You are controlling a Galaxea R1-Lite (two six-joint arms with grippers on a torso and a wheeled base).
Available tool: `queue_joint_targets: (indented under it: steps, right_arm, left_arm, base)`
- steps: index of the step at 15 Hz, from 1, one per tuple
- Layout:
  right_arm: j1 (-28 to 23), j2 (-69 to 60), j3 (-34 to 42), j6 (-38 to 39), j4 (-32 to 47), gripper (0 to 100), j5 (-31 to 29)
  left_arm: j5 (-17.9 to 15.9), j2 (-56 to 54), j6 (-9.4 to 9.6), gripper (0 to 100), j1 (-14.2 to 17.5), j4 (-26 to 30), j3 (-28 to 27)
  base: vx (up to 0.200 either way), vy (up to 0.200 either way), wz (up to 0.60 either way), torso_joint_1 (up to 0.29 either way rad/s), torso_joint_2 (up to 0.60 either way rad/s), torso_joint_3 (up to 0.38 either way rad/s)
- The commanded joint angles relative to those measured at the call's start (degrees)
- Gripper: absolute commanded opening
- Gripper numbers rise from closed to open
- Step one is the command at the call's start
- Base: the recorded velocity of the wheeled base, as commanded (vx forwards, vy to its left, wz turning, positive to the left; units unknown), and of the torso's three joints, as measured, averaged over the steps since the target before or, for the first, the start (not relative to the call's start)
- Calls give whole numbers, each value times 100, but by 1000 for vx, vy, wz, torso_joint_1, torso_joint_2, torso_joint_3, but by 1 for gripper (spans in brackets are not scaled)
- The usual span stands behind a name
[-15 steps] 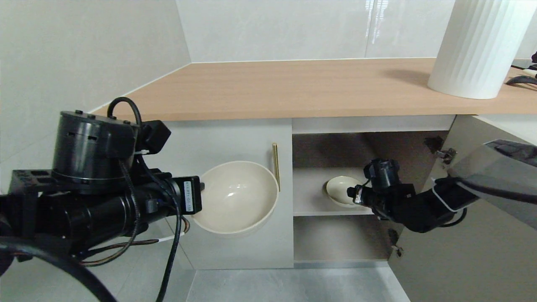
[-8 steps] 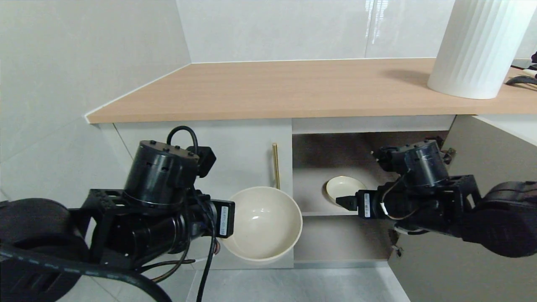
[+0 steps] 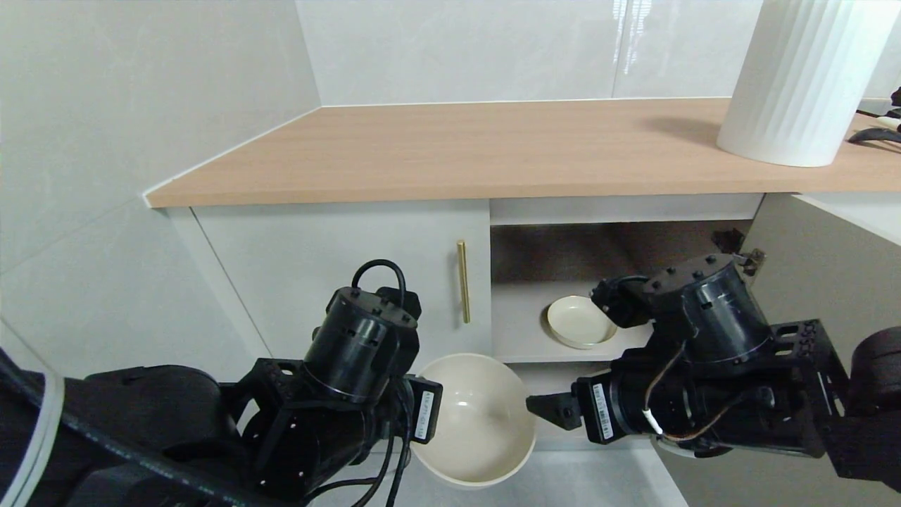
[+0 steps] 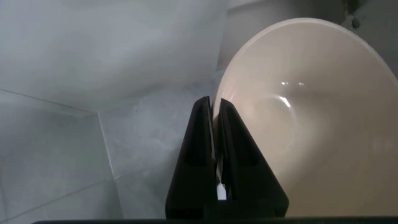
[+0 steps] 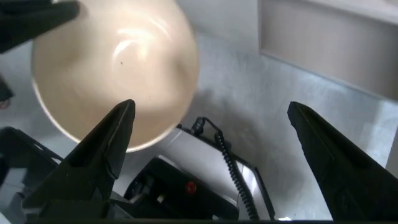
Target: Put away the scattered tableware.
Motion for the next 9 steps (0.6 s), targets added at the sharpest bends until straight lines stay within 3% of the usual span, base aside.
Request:
queue_joint_targets:
  steps: [1,9]
  right_arm:
    - [89,239,-3,4,-6,100,-7]
    - [107,723,-20,56,-243,100,2]
  left_arm:
    - [1,21,-4,0,-41,-11,7]
    - [159,-31,-12,0,-138,-72,7]
  base:
    - [0,0,0,0,0,0]
    - [0,0,0,0,0,0]
